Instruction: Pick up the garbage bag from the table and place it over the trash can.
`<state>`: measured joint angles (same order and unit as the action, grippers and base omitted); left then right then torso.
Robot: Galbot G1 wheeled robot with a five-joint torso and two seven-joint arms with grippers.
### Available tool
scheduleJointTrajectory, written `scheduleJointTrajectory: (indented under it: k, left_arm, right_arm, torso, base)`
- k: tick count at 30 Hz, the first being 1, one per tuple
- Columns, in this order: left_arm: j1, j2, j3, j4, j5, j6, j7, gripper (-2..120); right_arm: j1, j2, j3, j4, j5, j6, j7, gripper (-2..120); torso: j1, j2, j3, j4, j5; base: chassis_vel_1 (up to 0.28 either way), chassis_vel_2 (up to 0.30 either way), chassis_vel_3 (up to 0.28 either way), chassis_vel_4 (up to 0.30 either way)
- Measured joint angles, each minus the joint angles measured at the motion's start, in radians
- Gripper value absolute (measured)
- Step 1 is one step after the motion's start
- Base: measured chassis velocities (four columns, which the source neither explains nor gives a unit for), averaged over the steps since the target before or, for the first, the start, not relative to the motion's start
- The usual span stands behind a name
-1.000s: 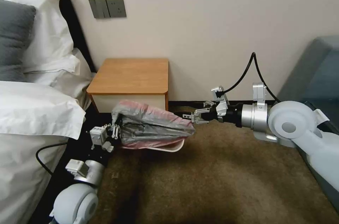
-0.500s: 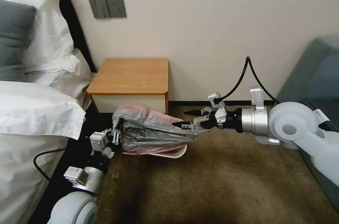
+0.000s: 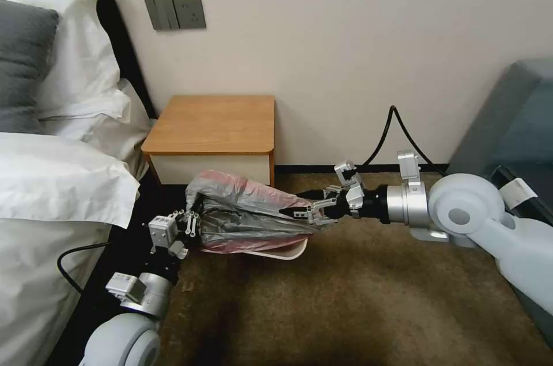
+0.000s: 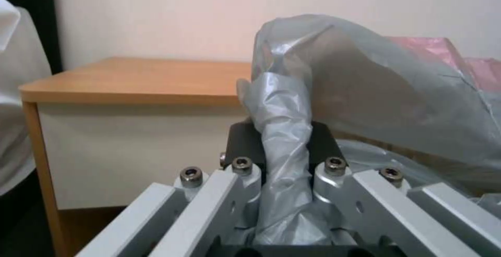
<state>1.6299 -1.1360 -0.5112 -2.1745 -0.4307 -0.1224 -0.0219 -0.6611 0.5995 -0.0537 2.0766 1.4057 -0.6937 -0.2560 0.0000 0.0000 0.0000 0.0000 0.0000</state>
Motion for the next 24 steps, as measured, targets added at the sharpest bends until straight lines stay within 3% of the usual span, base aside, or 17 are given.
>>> scheduleJointTrajectory:
  k: [8, 13, 24]
  left_arm:
    - [0.0, 0.003, -0.002, -0.001, -0.008, 0.0, 0.004, 8]
    - [-0.003, 0.002, -0.003, 0.003, -0.016, 0.001, 0.009, 8]
    - [-0.005, 0.002, -0.004, -0.002, -0.027, 0.002, 0.012, 8]
  right_arm:
    - [0.005, 0.003, -0.009, 0.005, -0.007, 0.002, 0.001, 64]
    - [0.004, 0.0, -0.01, 0.019, -0.007, 0.002, 0.003, 42]
    - [0.016, 0.01, -0.036, -0.002, -0.035, 0.002, 0.0, 34]
  torso:
    - [0.0, 0.0, 0.0, 0.0, 0.0]
    - [0.0, 0.0, 0.0, 0.0, -0.0001]
    - [0.0, 0.0, 0.0, 0.0, 0.0]
  base:
    - [0.0, 0.0, 0.0, 0.0]
    - [0.0, 0.0, 0.0, 0.0]
    - [0.0, 0.0, 0.0, 0.0]
